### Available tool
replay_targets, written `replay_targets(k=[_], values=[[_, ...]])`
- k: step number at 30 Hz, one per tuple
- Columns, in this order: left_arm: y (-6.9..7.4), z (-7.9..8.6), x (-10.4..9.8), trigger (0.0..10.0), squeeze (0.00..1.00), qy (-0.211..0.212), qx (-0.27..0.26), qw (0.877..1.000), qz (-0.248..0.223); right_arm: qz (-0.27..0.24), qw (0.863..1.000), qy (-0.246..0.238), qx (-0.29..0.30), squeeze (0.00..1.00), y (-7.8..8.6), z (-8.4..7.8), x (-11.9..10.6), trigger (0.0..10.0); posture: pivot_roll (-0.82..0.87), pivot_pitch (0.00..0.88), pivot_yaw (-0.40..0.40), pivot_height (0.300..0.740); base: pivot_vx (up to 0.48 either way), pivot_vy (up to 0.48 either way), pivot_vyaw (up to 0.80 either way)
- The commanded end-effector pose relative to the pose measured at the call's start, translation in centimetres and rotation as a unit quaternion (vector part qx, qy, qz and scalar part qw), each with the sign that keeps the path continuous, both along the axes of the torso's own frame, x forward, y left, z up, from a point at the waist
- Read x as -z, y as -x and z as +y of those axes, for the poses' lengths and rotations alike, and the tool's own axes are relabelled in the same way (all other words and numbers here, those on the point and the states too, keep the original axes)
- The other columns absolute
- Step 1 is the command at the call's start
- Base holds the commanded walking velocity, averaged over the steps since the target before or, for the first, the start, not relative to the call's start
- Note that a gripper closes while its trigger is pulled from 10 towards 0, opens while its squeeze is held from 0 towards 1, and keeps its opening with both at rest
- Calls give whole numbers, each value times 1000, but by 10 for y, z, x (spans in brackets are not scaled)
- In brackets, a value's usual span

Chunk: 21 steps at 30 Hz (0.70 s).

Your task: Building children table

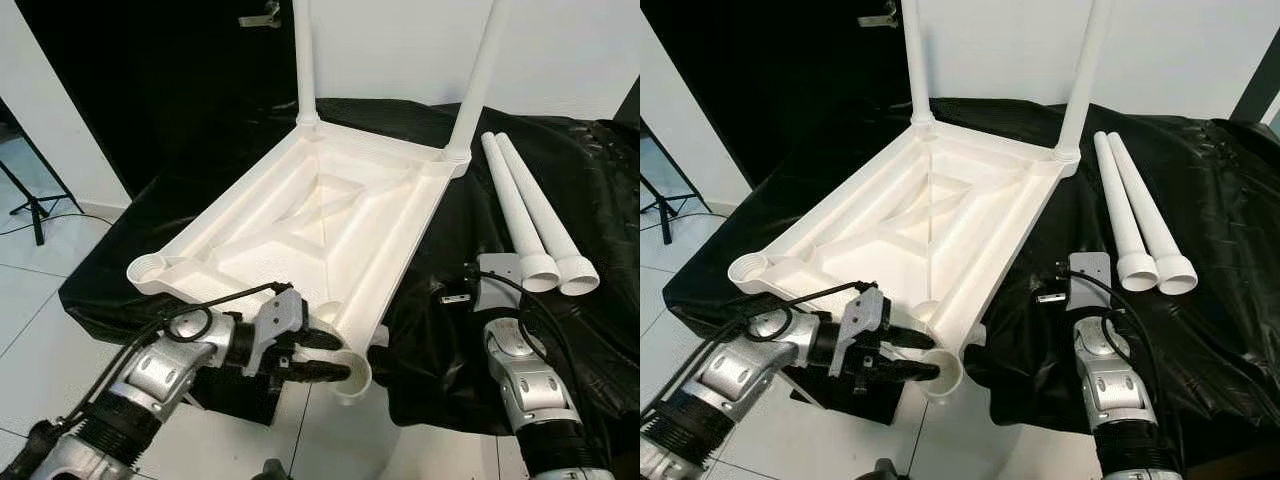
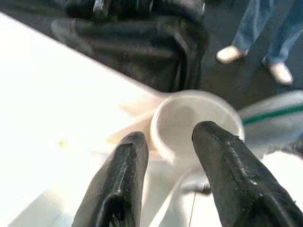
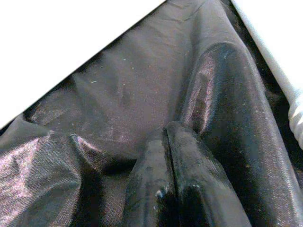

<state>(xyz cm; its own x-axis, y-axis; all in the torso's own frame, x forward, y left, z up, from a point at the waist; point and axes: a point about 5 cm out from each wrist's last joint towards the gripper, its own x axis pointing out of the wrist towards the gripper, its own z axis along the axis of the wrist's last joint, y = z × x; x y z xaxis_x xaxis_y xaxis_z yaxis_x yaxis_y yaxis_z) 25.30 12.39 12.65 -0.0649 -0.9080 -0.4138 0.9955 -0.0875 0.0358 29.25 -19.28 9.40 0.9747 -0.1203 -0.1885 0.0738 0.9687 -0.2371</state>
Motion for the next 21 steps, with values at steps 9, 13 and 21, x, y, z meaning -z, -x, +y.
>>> replay_targets(k=[9, 13, 21], values=[[2, 24, -8, 10000, 67, -30, 81, 996, 35, 7, 1000, -12, -3, 0, -1, 4, 1, 10000, 151, 0, 16, 740, 0, 0, 0], [3, 36, -10, 10000, 71, -46, 90, 994, 44, 10, 1000, -16, -2, 0, -1, 4, 2, 10000, 152, 0, 16, 740, 0, 0, 0], [5, 43, -6, 10000, 67, -64, 98, 992, 52, 13, 1000, -20, -1, 0, -1, 5, 3, 10000, 155, 0, 13, 740, 0, 0, 0]])
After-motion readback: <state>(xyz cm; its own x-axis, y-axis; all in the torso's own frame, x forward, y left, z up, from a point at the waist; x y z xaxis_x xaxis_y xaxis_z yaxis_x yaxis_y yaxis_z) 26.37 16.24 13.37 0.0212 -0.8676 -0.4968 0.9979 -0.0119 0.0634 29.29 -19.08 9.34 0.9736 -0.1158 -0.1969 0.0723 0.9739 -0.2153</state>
